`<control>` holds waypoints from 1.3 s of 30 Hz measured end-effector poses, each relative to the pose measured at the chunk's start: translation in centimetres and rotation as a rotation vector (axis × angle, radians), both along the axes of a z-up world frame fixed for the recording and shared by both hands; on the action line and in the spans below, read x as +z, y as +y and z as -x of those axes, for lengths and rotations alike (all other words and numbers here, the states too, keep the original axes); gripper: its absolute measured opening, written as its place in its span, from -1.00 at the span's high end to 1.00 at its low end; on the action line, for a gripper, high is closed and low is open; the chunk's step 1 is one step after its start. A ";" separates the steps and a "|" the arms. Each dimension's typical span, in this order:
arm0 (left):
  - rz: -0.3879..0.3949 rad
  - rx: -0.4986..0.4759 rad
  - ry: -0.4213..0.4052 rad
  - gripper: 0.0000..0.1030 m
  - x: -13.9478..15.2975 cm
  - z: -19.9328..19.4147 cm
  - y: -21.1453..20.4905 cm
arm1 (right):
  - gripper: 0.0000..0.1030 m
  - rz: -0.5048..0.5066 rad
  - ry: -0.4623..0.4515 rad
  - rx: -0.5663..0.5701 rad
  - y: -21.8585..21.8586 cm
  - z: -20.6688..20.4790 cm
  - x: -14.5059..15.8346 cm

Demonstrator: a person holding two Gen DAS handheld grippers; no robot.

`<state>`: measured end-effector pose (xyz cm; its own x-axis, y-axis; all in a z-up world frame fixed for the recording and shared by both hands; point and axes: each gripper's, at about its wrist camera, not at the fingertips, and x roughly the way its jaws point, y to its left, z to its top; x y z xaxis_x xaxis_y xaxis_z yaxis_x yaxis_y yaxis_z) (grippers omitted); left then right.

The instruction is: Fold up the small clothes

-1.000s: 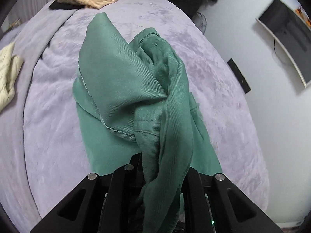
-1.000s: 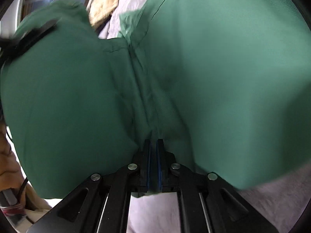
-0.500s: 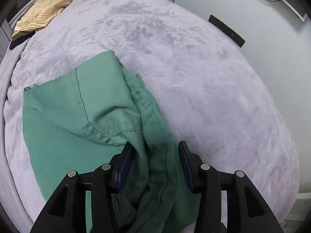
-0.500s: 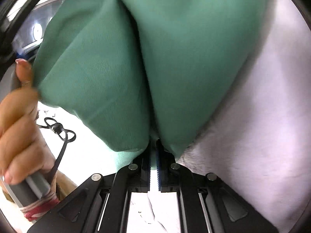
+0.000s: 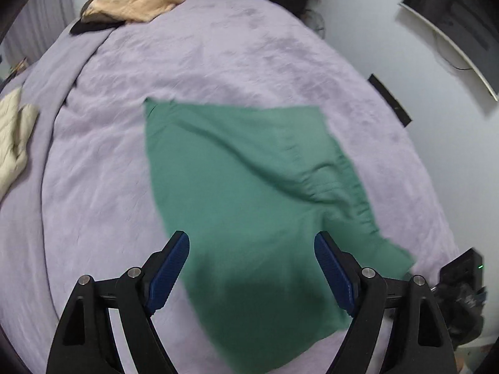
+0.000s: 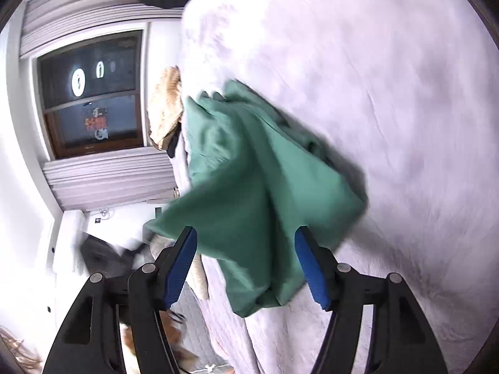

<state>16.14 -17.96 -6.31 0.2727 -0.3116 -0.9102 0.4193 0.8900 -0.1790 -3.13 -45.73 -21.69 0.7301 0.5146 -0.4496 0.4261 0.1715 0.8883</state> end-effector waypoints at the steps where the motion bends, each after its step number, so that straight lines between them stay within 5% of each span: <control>1: -0.020 0.031 0.029 -0.62 -1.1 0.1 1.2 | -0.35 0.046 -0.005 0.032 0.3 0.0 0.9; 7: -0.056 0.107 0.130 -0.62 -5.4 2.1 3.8 | -0.35 0.404 0.075 0.260 3.3 -5.5 4.3; 8: -0.055 0.111 0.129 -0.62 -5.4 2.3 3.7 | -0.13 0.453 0.101 0.273 3.4 -6.3 4.6; 9: -0.053 0.112 0.126 -0.62 -5.3 2.3 3.6 | 0.81 0.485 0.102 0.283 4.4 -7.4 5.1; 10: -0.048 0.112 0.121 -0.62 -5.0 2.4 3.5 | 0.90 0.488 0.095 0.283 4.3 -7.7 5.5; 15: -0.021 0.077 0.103 -0.62 -5.1 2.8 3.5 | 0.91 0.449 -0.001 0.136 1.9 -4.7 8.2; 18: -0.017 0.055 0.125 -0.66 -6.7 3.7 3.8 | 0.91 0.330 0.147 0.065 0.0 -2.0 2.9; 19: -0.022 0.052 0.127 -0.82 -7.3 3.9 3.9 | 0.91 0.276 0.193 0.044 -0.5 -1.6 0.8; 22: -0.032 0.042 0.125 -0.93 -8.4 4.4 4.1 | 0.91 0.130 0.236 -0.012 -1.7 0.1 -3.0; 27: -0.038 0.039 0.120 -0.93 -8.2 4.9 4.4 | 0.71 0.364 0.292 0.087 -1.7 -0.7 2.1; 29: -0.040 0.044 0.118 -0.93 -8.1 5.0 4.4 | 0.63 0.493 0.221 0.142 -1.3 -1.9 5.5; 32: -0.033 0.051 0.119 -0.93 -8.4 5.3 4.5 | -0.14 0.595 0.108 0.259 -0.6 -5.9 8.9; 37: -0.026 0.077 0.119 -0.93 -8.5 5.9 4.8 | -0.08 0.645 0.077 0.420 0.8 -15.4 7.6; 39: -0.027 0.080 0.115 -0.93 -8.6 5.8 4.9 | 0.10 0.626 0.103 0.466 0.9 -17.7 5.7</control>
<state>10.35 -13.06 -14.91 0.1890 -0.2679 -0.9447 0.3250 0.9249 -0.1972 14.60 -44.85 -16.04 0.4404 0.3858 -0.8107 0.2621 0.8084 0.5271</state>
